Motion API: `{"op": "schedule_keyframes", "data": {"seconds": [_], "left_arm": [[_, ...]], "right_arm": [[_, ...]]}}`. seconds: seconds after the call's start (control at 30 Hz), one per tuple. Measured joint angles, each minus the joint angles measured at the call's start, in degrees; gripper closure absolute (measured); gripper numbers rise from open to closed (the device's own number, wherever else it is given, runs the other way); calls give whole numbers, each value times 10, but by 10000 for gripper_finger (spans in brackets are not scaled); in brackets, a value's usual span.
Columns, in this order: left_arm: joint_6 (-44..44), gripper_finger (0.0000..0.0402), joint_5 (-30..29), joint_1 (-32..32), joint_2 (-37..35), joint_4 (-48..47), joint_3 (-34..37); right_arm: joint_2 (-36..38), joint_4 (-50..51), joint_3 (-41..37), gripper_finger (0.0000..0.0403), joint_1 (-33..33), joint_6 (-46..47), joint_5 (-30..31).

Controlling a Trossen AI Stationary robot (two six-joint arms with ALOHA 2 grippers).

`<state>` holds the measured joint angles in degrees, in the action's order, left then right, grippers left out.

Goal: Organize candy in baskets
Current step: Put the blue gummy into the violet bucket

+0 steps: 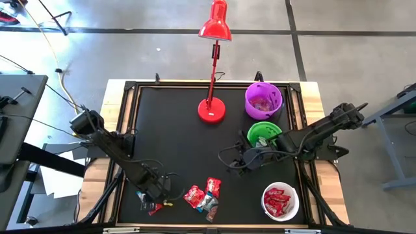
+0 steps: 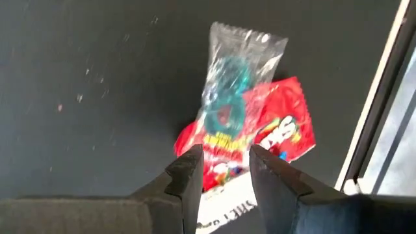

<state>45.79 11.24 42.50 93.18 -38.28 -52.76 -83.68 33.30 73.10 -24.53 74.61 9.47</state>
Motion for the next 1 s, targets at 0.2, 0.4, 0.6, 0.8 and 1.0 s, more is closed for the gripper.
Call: {"op": "schedule_keyframes", "data": {"seconds": [0.2,0.4,0.6,0.8,1.0], "left_arm": [[-11,289,-22,0,6,63,-3],[-30,289,-65,0,6,90,-3],[-30,289,-87,0,6,88,-3],[-29,289,-101,8,10,82,-3],[-25,289,-102,19,41,82,-3]], "right_arm": [[0,-9,0,265,0,0,15],[0,-11,0,265,0,0,15],[0,-12,0,265,0,0,15],[1,-12,0,265,0,0,15],[1,-13,0,265,0,0,15]]}}
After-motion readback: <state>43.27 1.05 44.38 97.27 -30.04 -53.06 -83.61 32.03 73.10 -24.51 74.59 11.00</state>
